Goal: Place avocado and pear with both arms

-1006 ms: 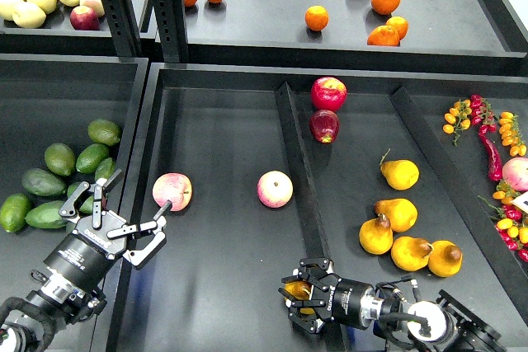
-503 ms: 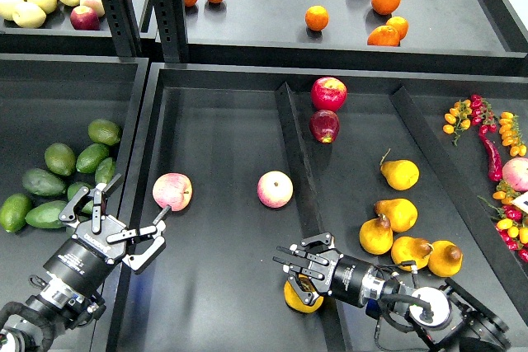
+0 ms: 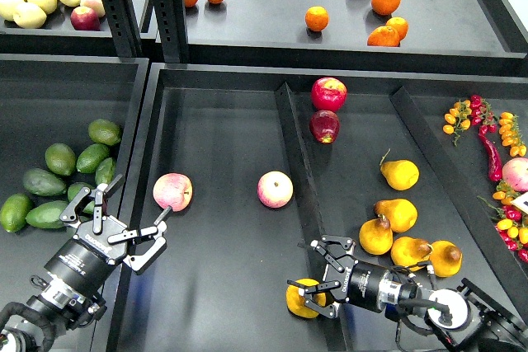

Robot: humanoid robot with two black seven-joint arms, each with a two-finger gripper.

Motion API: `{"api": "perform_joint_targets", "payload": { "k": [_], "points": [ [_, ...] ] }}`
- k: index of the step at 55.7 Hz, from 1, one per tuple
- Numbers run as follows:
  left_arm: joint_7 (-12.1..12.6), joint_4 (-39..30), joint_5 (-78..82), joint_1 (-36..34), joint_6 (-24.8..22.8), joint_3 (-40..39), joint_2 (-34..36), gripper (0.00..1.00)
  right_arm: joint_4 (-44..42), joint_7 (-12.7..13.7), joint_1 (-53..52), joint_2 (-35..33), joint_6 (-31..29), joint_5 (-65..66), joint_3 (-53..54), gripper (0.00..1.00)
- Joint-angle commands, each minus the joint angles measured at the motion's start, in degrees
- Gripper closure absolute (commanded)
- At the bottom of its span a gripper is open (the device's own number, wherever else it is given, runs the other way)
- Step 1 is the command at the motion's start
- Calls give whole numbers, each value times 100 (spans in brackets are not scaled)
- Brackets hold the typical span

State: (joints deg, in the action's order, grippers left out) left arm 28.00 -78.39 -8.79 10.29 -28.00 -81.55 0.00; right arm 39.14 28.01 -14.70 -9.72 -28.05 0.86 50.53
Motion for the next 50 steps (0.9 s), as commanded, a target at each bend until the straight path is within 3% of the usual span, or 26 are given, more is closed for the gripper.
{"api": "perform_joint_targets", "payload": {
  "k": [1, 50],
  "points": [
    [0, 8, 0, 9, 0, -1, 0, 1, 6, -1, 3, -12, 5, -43, -26, 1],
    [0, 26, 0, 17, 0, 113, 0, 1, 243, -1, -129, -38, 5, -728, 97, 1]
  ]
}}
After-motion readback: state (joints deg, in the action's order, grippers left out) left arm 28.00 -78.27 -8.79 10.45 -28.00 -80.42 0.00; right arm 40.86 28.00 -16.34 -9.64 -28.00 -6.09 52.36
